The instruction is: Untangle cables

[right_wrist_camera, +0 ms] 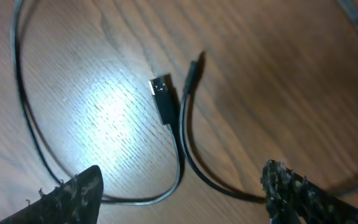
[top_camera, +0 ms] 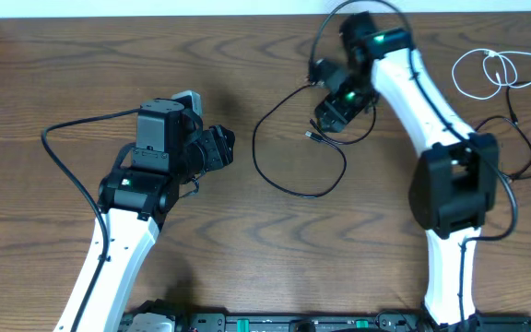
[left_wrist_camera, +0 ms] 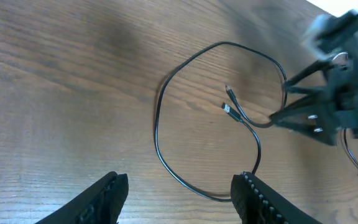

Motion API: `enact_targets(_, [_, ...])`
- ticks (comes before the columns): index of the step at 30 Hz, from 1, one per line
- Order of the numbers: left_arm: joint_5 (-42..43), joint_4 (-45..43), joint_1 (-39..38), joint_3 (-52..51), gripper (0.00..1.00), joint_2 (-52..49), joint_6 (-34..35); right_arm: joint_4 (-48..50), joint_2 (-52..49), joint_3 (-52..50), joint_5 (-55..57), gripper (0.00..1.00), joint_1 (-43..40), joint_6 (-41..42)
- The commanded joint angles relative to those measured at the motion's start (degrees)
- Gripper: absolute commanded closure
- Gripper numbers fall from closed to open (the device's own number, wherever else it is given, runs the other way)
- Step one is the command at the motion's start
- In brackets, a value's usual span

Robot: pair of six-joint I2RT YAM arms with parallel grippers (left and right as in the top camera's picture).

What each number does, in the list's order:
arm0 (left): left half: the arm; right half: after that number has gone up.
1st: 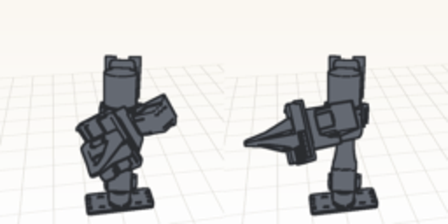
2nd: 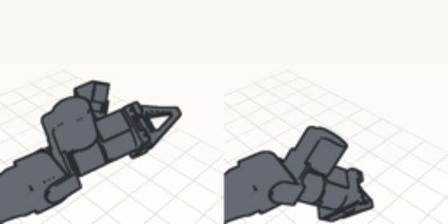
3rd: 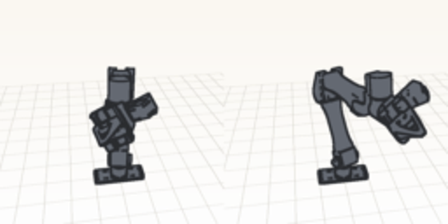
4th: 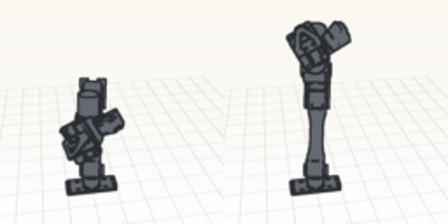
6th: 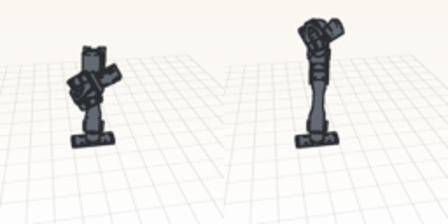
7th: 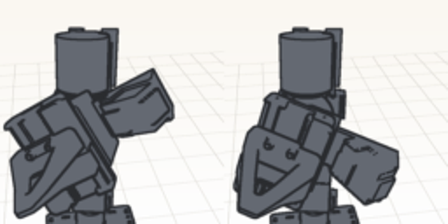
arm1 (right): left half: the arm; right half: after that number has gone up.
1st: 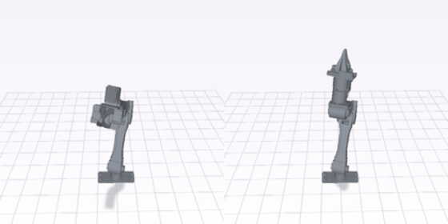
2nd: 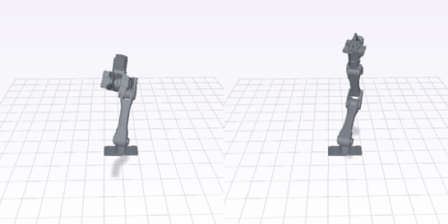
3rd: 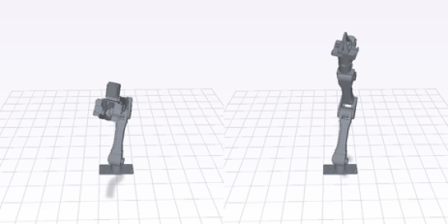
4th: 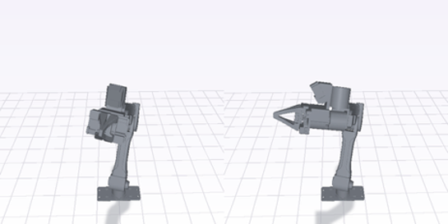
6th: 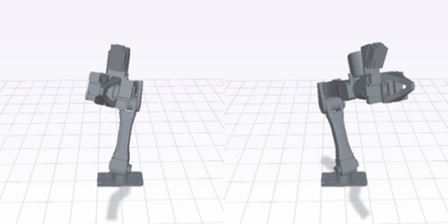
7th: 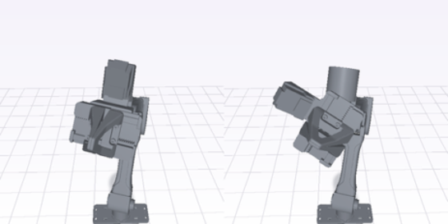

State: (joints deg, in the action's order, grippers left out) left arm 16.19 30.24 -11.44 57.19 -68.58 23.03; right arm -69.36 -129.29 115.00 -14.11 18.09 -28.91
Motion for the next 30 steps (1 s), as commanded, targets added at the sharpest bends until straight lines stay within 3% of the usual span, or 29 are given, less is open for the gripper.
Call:
enact_targets(1, [-0.4,0.1,0.2,1.1,0.41,0.4,-1.0,-0.1,-2.2,-0.4,3.3,0.22,1.2,-1.2])
enact_targets(16, [-0.4,-0.1,0.2,1.1,0.40,0.4,-1.8,1.2,-5.5,-0.6,7.0,0.28,4.6,-0.6])
enact_targets(30, [-0.4,-0.1,0.2,1.1,0.40,0.4,-1.8,7.0,-5.5,-10.1,10.4,0.28,5.3,1.2])
